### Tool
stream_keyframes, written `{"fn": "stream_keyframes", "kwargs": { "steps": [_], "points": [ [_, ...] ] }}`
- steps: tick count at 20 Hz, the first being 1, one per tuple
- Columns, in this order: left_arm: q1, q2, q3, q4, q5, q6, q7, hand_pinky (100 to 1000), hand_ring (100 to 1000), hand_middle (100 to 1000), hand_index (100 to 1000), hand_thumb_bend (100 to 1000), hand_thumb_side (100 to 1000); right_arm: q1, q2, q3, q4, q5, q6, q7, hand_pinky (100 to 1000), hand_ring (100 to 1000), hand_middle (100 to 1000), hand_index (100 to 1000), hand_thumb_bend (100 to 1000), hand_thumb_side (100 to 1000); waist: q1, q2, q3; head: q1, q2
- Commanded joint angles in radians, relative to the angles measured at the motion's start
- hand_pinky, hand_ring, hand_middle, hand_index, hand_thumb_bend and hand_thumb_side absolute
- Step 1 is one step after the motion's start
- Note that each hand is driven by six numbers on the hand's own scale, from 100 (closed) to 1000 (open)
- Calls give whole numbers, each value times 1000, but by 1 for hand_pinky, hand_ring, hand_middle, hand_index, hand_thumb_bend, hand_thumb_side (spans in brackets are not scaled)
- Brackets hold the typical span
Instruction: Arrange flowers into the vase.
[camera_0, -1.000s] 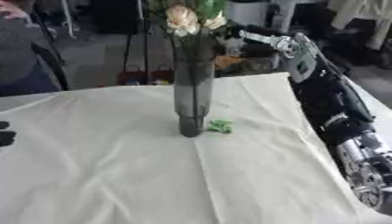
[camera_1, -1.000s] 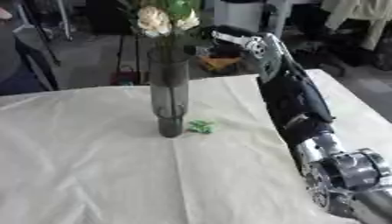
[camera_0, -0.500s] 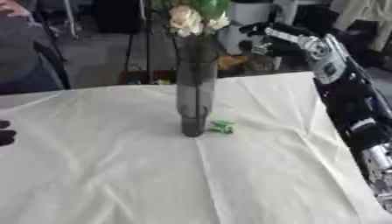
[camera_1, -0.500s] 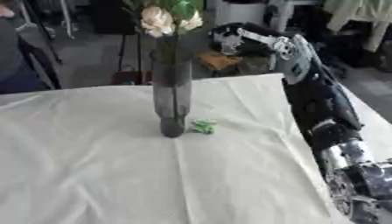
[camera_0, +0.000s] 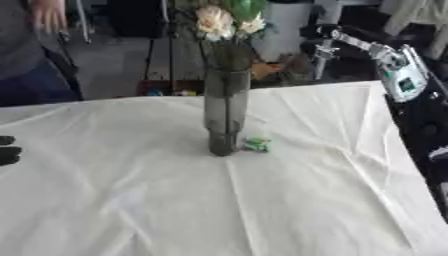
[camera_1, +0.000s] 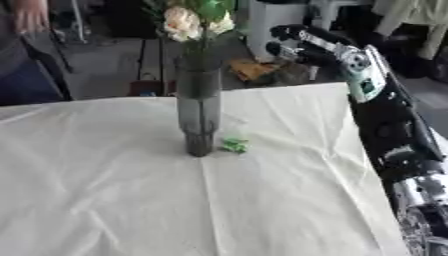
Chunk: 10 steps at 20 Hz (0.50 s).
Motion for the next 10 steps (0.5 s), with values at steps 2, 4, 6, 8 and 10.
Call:
{"fn": "stream_keyframes", "kwargs": {
  "steps": [2, 4, 6, 8, 10],
  "points": [
    [-6, 29, 12, -12, -5, -2, 5, 758, 735, 726, 782, 727, 962, -4, -48, -14, -46, -33, 7, -10, 976, 926, 890, 989, 482, 975, 2, -8, -3, 4, -3],
    [-6, 28, 13, -13, -5, -2, 6, 758, 735, 726, 781, 727, 961, 7, -52, -16, -60, -49, 8, -21, 967, 920, 879, 983, 455, 965, 2, -8, -3, 7, -4],
    [-4, 29, 14, -15, -5, -3, 7, 758, 735, 726, 782, 725, 961, 22, -56, -16, -78, -63, 8, -32, 967, 919, 878, 983, 446, 966, 3, -7, -4, 7, -4],
    [-5, 29, 13, -16, -5, -3, 7, 758, 736, 726, 781, 726, 960, 34, -60, -17, -92, -72, 11, -39, 966, 919, 876, 982, 433, 967, 3, -7, -4, 8, -3],
    [-4, 29, 14, -17, -5, -3, 8, 757, 736, 726, 781, 727, 960, 43, -62, -17, -102, -82, 13, -40, 964, 917, 872, 980, 423, 968, 3, -6, -4, 11, -3]
  ]
}}
